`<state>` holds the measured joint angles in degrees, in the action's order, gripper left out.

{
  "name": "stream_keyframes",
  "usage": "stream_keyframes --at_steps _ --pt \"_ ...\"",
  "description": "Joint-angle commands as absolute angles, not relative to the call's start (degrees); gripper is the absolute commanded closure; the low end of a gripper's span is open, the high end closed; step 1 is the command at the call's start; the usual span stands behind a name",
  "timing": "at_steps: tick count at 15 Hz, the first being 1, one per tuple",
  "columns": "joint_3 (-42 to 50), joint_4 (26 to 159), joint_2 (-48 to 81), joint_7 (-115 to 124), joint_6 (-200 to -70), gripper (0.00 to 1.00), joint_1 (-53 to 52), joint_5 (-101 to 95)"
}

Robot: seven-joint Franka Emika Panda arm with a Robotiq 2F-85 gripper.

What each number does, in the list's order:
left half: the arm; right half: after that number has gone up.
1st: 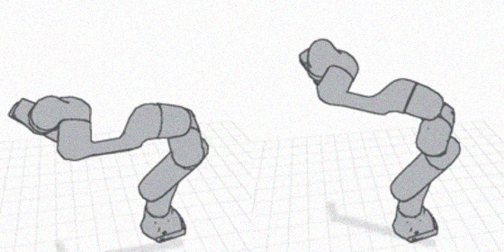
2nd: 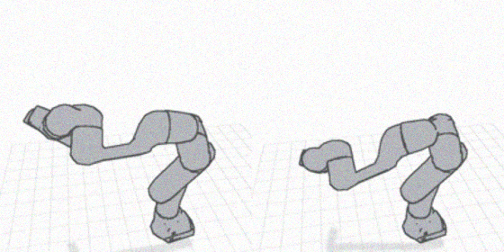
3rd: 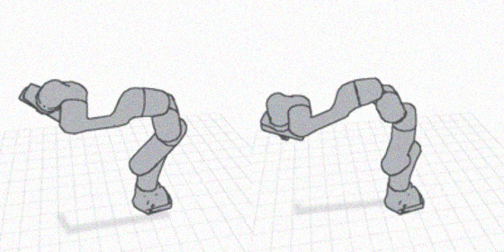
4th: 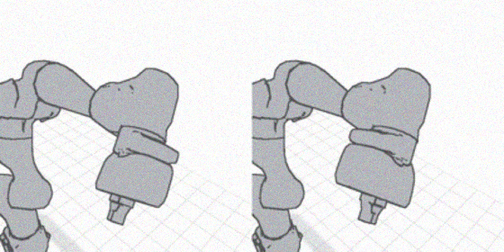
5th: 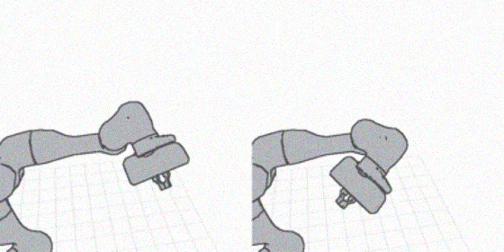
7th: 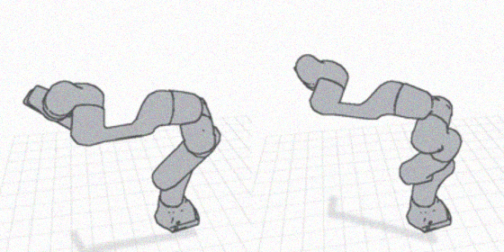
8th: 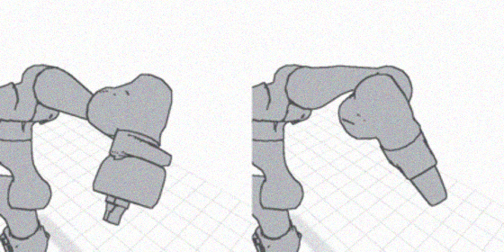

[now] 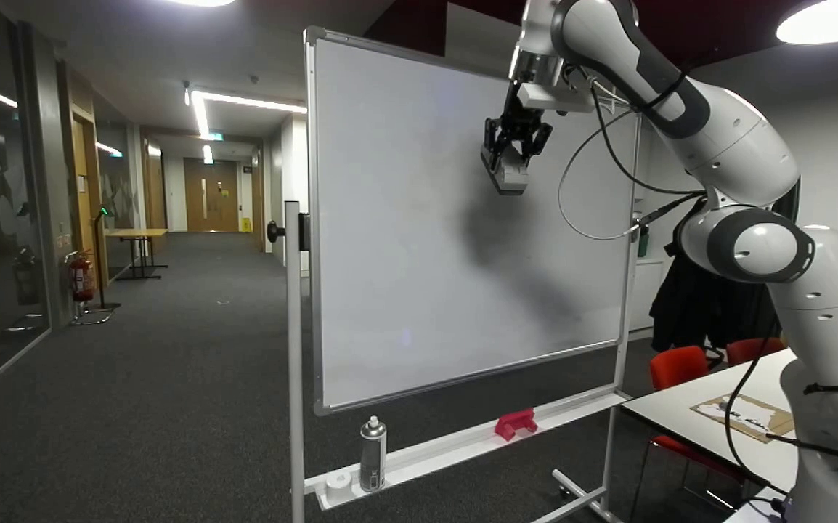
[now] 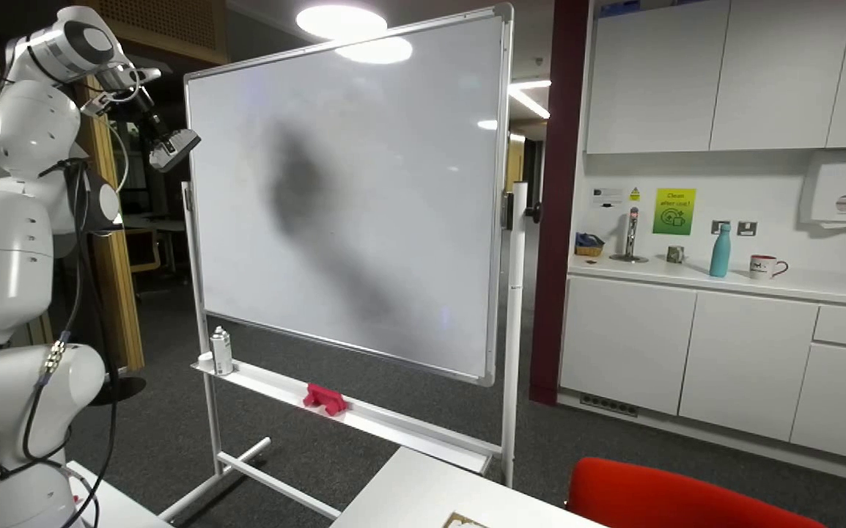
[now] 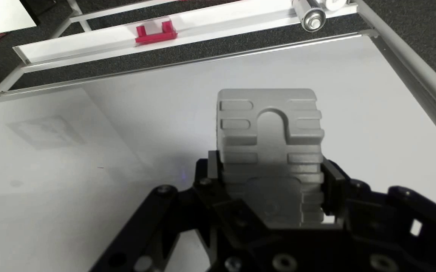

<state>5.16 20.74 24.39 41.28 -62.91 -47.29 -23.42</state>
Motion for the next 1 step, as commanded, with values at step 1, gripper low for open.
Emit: stream_keyframes --at_steps 1 --pt "5.2 20.7 24.4 41.2 -62.9 0.4 -47.3 -23.4"
